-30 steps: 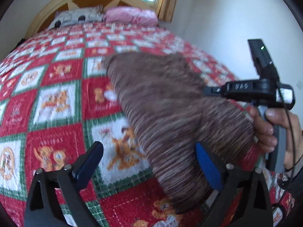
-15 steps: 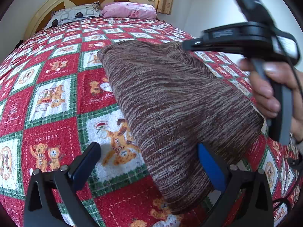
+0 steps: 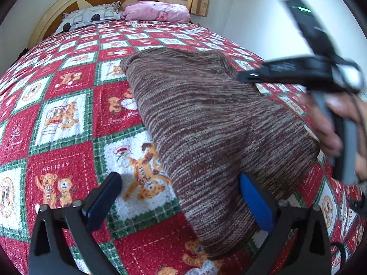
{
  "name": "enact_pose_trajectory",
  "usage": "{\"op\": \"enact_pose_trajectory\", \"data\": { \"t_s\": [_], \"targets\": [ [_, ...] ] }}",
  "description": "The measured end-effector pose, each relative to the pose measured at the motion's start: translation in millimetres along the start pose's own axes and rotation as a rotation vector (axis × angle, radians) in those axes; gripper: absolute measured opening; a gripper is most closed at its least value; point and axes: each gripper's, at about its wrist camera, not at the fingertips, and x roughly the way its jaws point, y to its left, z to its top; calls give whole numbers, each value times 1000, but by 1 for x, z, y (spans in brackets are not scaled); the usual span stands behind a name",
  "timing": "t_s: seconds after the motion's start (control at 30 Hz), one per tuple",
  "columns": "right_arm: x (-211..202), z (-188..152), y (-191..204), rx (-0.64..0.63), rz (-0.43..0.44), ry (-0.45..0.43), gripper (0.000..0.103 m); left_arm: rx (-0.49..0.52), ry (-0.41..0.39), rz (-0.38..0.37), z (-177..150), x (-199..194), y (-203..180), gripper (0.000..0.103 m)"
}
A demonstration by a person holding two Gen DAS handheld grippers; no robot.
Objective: Fold small clothes
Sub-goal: 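Fold the lifted sweater over onto itself and release both grippers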
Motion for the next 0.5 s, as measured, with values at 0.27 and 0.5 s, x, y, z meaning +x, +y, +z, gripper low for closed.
{"op": "enact_pose_trajectory", "data": {
  "t_s": [0.27, 0.5],
  "targets": [
    [-53, -76, -27, 14, 90, 3, 25, -70, -39, -61, -2, -8, 14, 103],
    [-49, -99, -26, -9, 92, 52, 9, -119, -62, -58, -3, -12, 20, 103]
  ]
}}
